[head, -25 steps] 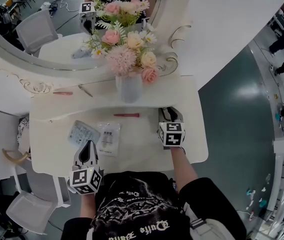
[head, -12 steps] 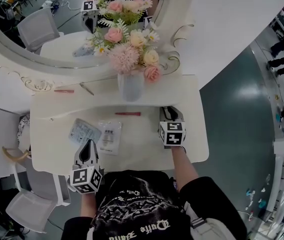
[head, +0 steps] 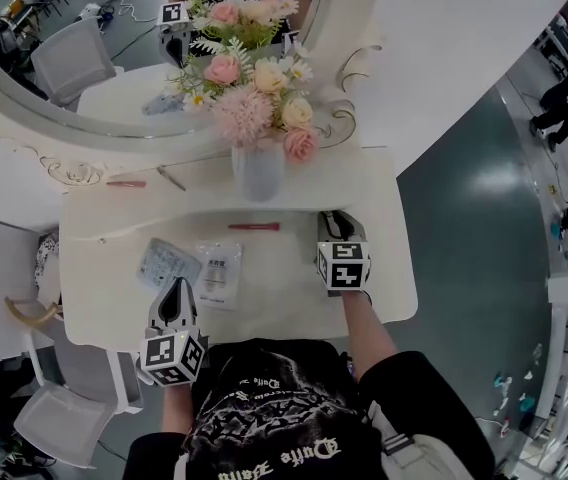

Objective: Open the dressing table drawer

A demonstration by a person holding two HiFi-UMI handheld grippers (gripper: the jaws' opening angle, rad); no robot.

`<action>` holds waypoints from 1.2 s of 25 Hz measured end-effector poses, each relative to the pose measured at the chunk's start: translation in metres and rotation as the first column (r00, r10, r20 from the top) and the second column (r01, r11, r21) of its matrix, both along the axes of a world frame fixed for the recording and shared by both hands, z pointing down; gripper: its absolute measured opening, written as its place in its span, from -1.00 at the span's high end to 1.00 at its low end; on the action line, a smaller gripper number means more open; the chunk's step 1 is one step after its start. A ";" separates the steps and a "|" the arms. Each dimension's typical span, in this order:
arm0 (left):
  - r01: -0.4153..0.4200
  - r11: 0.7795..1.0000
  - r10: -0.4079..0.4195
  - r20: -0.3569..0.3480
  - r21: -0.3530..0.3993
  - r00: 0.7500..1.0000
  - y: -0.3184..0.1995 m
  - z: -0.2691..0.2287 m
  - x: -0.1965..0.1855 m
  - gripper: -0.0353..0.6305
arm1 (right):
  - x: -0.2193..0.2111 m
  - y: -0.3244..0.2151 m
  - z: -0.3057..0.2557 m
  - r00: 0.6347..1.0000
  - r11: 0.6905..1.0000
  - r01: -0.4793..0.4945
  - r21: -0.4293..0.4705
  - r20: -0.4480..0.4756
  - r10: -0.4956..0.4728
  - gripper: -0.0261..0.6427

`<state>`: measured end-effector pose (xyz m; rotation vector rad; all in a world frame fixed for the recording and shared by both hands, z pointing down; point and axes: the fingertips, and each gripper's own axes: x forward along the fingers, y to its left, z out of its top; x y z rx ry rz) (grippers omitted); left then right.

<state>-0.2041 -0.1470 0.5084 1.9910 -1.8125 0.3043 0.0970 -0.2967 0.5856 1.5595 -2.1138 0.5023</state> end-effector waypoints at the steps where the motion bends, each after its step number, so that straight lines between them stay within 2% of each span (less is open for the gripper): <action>1: 0.000 1.000 0.000 0.000 0.000 1.000 0.000 0.000 0.000 0.84 | 0.000 0.000 0.000 1.000 1.000 -0.001 -0.003 -0.001 0.001 0.62; 30: 0.009 1.000 -0.009 -0.006 0.001 1.000 0.009 0.003 -0.001 0.84 | 0.001 0.015 0.000 1.000 1.000 -0.001 -0.007 0.000 0.001 0.62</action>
